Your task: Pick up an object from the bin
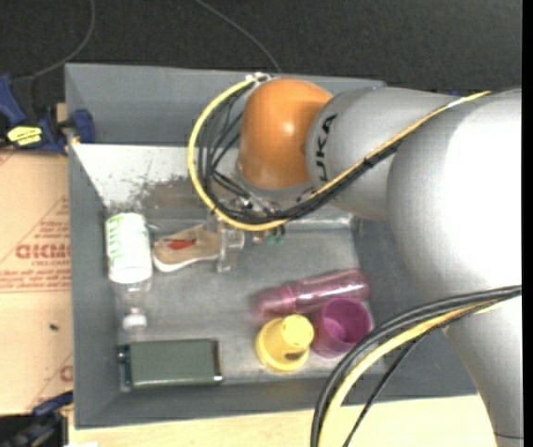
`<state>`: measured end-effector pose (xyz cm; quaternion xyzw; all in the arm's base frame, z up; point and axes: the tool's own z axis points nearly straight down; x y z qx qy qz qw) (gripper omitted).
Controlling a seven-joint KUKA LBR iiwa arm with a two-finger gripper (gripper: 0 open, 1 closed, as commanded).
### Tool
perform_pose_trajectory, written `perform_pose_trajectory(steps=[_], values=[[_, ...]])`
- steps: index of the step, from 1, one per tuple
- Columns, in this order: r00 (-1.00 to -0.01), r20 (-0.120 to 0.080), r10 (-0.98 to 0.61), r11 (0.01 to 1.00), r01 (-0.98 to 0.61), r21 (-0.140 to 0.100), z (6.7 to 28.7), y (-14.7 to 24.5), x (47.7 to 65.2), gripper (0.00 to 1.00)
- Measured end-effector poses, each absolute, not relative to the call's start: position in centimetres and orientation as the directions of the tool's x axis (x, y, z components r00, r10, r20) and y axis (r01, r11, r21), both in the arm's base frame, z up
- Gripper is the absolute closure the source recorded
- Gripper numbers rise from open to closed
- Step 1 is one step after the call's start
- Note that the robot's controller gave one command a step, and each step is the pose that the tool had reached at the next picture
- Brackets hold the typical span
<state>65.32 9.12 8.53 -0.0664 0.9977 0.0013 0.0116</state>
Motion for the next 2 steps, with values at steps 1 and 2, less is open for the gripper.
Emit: perform_pose_trajectory(steps=[1,2], values=[[-0.991,-0.023,-0.132,0.991,-0.132,0.001,8.52,9.12,65.31,1.00],[-0.991,-0.022,-0.132,0.991,-0.132,0.001,8.65,9.12,65.25,1.00]])
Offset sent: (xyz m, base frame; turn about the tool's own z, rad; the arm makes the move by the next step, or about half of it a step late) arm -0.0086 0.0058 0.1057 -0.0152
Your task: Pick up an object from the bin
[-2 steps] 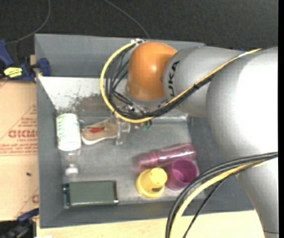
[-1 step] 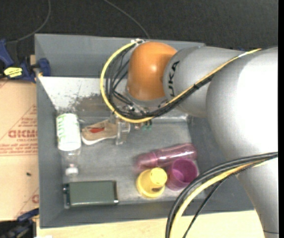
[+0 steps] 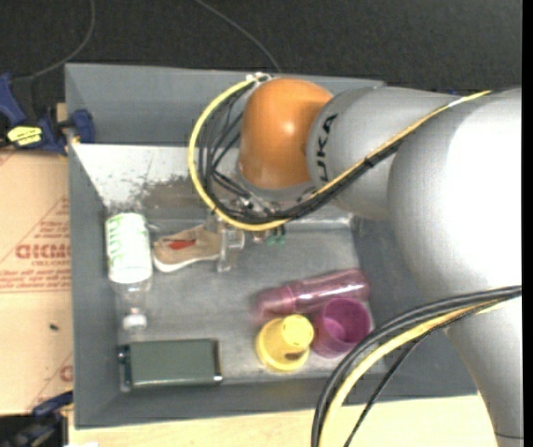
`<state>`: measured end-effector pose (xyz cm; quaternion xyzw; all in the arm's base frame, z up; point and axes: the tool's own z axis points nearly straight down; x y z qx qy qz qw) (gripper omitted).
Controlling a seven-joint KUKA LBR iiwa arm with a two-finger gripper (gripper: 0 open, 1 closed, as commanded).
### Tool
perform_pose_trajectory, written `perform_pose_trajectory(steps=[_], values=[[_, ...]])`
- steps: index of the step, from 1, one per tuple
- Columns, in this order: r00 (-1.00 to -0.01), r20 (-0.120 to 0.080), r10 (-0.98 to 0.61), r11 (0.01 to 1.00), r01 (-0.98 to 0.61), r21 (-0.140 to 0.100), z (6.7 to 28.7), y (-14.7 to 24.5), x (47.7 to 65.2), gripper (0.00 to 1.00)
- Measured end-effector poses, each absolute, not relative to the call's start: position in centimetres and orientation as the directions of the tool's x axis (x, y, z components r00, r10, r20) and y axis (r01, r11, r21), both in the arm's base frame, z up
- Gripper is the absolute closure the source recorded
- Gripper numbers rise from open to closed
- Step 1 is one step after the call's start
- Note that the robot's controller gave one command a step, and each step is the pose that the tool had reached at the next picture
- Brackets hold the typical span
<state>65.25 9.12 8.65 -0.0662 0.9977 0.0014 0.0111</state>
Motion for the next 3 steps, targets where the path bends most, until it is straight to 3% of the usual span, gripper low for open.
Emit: perform_pose_trajectory(steps=[1,3], values=[[-0.929,-0.040,-0.368,0.930,-0.368,-0.008,7.62,8.23,61.91,1.00],[-0.925,-0.047,-0.378,0.926,-0.378,-0.009,7.89,7.26,61.83,1.00]])
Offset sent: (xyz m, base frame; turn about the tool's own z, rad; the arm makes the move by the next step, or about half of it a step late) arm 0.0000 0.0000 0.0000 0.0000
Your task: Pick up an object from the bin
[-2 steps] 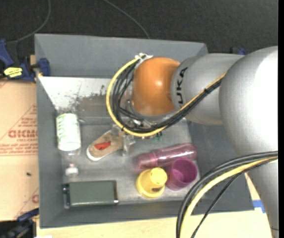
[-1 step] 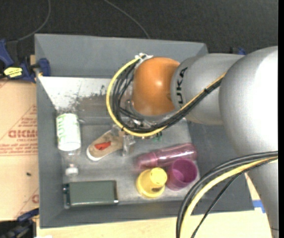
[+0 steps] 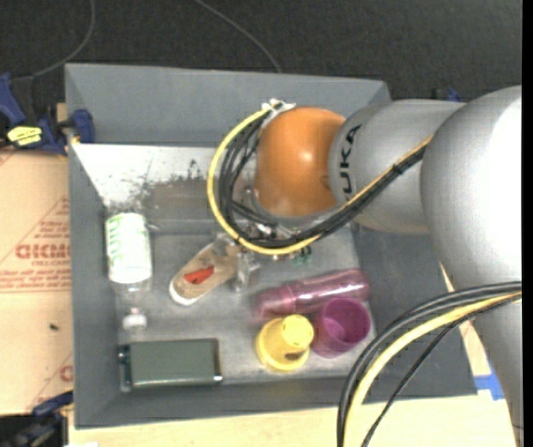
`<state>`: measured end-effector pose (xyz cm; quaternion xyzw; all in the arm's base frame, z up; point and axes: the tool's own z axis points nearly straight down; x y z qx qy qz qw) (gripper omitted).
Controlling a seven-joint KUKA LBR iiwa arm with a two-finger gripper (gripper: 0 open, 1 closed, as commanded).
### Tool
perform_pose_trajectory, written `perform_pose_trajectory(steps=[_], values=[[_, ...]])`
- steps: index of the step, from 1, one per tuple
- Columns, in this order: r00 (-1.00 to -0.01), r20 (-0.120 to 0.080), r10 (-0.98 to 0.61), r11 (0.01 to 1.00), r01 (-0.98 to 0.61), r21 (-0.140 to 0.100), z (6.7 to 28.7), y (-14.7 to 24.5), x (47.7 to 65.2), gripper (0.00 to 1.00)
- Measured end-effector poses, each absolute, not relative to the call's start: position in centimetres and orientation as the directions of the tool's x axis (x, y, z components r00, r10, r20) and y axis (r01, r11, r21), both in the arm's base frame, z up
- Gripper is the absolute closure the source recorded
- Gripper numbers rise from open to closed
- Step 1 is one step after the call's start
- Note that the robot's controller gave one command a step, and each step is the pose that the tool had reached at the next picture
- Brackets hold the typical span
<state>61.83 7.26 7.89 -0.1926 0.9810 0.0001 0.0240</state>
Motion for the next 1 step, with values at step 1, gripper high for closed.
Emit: perform_pose_trajectory(steps=[1], values=[[-0.925,-0.046,-0.378,0.926,-0.378,-0.011,11.12,7.58,61.68,1.00]])
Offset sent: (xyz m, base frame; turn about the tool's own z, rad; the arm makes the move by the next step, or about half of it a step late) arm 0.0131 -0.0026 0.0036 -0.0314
